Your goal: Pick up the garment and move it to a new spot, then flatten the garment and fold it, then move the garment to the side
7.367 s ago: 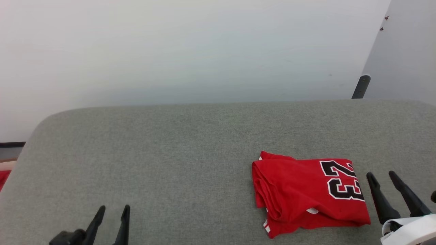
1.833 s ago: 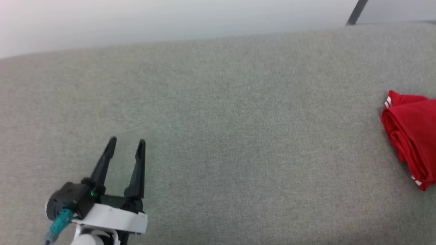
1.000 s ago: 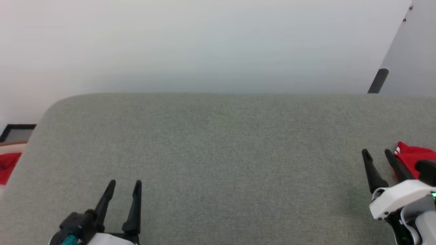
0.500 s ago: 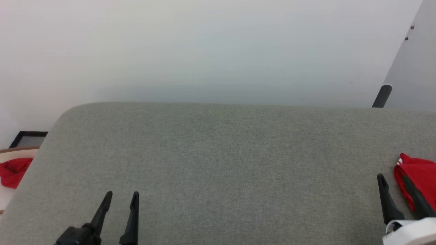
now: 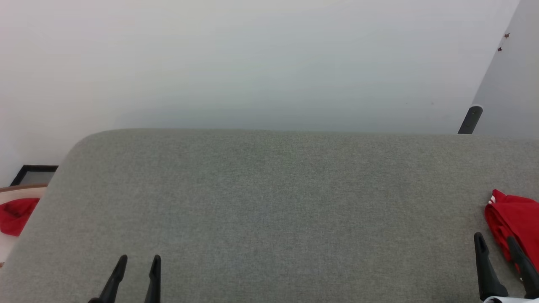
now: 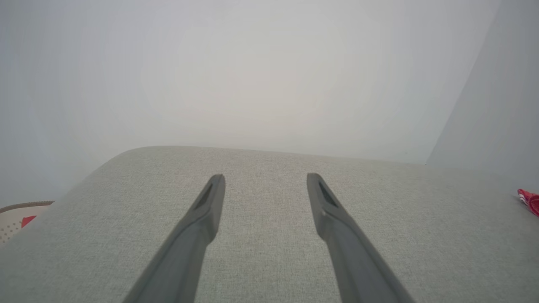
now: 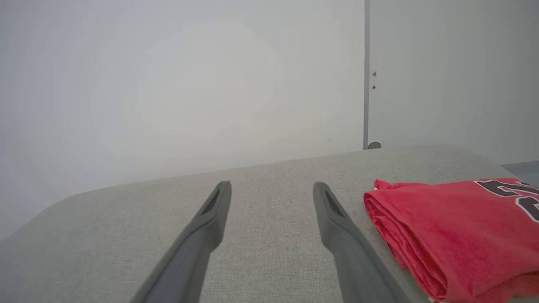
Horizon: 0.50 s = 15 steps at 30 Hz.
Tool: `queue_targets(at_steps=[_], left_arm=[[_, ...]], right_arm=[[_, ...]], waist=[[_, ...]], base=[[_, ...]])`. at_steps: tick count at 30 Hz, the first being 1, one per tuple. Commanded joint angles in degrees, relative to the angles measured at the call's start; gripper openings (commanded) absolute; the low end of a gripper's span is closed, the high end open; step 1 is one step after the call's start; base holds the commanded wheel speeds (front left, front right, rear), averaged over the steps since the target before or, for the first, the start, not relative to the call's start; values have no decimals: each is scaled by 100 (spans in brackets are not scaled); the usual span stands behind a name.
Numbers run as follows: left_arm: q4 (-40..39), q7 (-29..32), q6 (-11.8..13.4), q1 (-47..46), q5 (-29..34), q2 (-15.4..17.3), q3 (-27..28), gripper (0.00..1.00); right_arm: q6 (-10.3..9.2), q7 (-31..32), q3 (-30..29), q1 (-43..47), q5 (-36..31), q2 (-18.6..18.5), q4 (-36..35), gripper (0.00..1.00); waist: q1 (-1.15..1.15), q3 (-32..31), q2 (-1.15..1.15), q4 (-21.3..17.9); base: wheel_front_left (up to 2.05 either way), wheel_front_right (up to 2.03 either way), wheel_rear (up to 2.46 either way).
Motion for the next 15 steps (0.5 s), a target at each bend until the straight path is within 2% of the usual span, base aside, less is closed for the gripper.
queue_targets(at_steps=[1, 15], left_arm=[[-22, -4, -10, 39, -30, 13, 7, 100], [-14, -3, -10, -17, -88, 67, -39, 100]], right_arm=[[-7, 40, -33, 105, -68, 52, -91, 100], [-7, 157, -17, 129, -90, 160, -247, 100]], waist=[[0, 5, 0, -4], [0, 13, 0, -71]], base=[[0, 0, 0], [0, 0, 0]])
